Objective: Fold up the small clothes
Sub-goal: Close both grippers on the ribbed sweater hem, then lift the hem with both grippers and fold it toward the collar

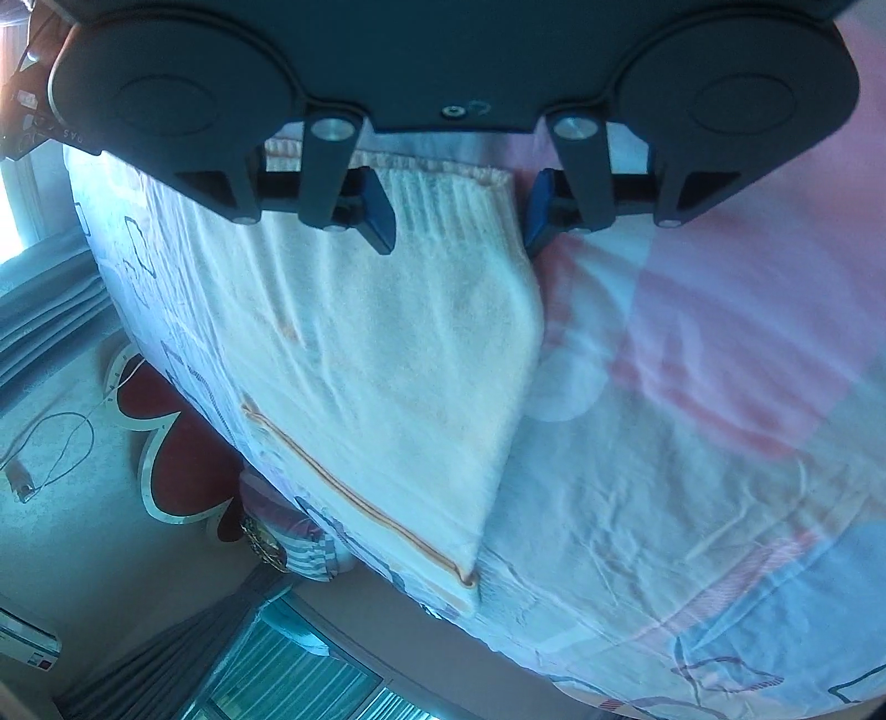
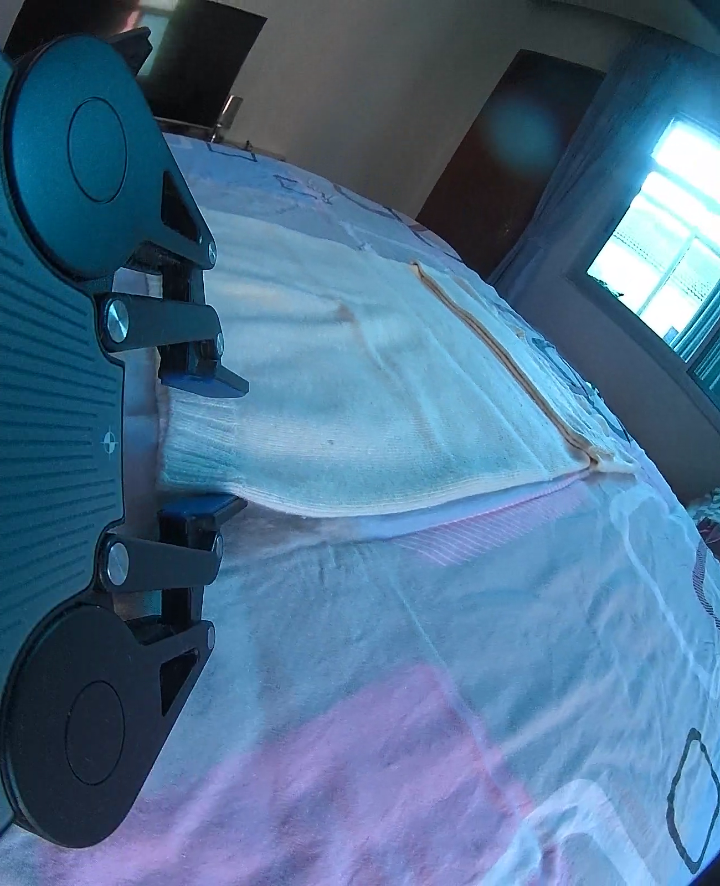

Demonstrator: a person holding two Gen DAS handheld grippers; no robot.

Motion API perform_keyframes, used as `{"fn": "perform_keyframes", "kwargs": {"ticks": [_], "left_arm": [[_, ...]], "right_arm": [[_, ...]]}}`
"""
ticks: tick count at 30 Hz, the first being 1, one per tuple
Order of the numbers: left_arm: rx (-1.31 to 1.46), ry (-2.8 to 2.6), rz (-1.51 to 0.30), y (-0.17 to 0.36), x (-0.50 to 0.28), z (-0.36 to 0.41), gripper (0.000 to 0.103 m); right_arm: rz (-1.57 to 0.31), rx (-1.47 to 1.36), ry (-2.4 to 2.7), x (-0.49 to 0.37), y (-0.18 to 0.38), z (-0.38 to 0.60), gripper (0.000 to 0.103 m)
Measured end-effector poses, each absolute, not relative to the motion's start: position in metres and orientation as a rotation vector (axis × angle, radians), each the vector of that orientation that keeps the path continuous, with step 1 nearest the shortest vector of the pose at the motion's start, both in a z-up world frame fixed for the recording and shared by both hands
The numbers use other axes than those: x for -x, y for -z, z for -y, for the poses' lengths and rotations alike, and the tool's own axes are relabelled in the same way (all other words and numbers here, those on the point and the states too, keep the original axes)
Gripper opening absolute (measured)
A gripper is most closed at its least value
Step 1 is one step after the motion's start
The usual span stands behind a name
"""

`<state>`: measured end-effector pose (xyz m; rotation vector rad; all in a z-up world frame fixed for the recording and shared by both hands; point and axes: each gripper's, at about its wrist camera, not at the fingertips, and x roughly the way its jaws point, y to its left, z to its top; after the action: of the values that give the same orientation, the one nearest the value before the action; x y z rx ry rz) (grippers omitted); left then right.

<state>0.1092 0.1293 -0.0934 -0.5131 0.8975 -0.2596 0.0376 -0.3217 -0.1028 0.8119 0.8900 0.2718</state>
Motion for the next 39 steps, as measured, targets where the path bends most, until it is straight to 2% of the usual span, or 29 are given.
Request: {"fn": "perform_keyframes", "kwargs": {"ticks": [3, 5, 13, 15, 17, 25, 31, 39], "left_arm": [[0.525, 0.256, -0.907, 0.097, -0.123, -0.128, 0.031], [0.543, 0.250, -0.909, 0.099, -0.125, -0.129, 0.027], [0.483, 0.243, -0.900, 0.101, -0.120, -0.113, 0.022], [0.463, 0.236, -0.902, 0.101, -0.121, -0.110, 0.012], [0.455, 0.233, -0.904, 0.101, -0.122, -0.109, 0.006], [0.406, 0.234, -0.872, 0.094, -0.112, -0.110, 0.004], [0.388, 0.223, -0.879, 0.101, -0.113, -0.110, 0.004], [0.473, 0.229, -0.819, 0.087, -0.110, -0.124, 0.004]], "right_arm": [[-0.899, -0.837, -0.268, -0.049, 0.106, 0.322, 0.028], [-0.901, -0.842, -0.275, -0.053, 0.106, 0.321, 0.023], [-0.914, -0.843, -0.288, -0.049, 0.114, 0.313, 0.017], [-0.911, -0.836, -0.284, -0.049, 0.114, 0.313, 0.011], [-0.899, -0.829, -0.283, -0.048, 0.112, 0.314, 0.006], [-0.844, -0.794, -0.291, -0.039, 0.103, 0.320, 0.004], [-0.885, -0.818, -0.253, -0.040, 0.116, 0.321, 0.004], [-0.825, -0.789, -0.276, -0.046, 0.087, 0.324, 0.004]]}}
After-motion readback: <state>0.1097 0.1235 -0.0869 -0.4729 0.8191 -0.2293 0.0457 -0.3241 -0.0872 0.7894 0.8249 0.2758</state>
